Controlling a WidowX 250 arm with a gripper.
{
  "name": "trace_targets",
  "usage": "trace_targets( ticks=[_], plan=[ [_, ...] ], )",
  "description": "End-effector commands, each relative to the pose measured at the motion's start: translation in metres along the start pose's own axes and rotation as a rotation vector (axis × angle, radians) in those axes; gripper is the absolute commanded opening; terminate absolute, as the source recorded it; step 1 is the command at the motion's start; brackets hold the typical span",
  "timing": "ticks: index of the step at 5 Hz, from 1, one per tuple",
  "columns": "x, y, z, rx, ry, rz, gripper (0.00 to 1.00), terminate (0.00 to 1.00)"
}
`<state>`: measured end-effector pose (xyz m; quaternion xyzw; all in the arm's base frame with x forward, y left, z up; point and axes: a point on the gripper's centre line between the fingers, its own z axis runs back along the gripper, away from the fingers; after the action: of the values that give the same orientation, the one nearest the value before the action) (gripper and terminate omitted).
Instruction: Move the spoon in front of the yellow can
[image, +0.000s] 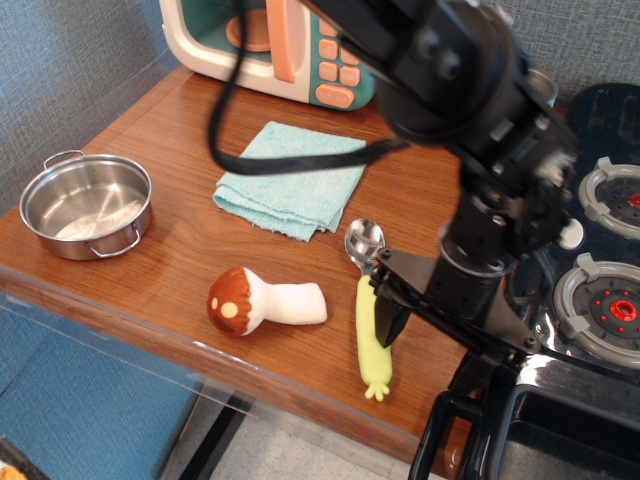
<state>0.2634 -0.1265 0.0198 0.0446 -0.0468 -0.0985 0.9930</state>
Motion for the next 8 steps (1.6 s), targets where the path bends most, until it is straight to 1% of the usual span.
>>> trace_targets(
  ticks=[1, 2, 3, 4, 5, 6, 7, 8],
  plan=[
    [-0.002, 0.004, 0.002, 0.034, -0.023, -0.004, 1.00, 0.00],
    [0.000, 0.003, 0.022, 0.009, -0.084, -0.005, 1.00, 0.00],
    [0.003, 0.008, 0.049, -0.014, -0.180, 0.008, 1.00, 0.00],
    [0.001, 0.023, 0.061, -0.008, -0.212, 0.057, 1.00, 0.00],
    [-0.008, 0.040, 0.037, 0.004, -0.136, 0.137, 1.00, 0.00],
    [-0.017, 0.048, 0.010, 0.014, -0.075, 0.199, 1.00, 0.00],
    [-0.022, 0.051, -0.004, 0.020, -0.034, 0.243, 1.00, 0.00],
    [-0.022, 0.051, -0.010, 0.008, -0.057, 0.264, 1.00, 0.00]
  ],
)
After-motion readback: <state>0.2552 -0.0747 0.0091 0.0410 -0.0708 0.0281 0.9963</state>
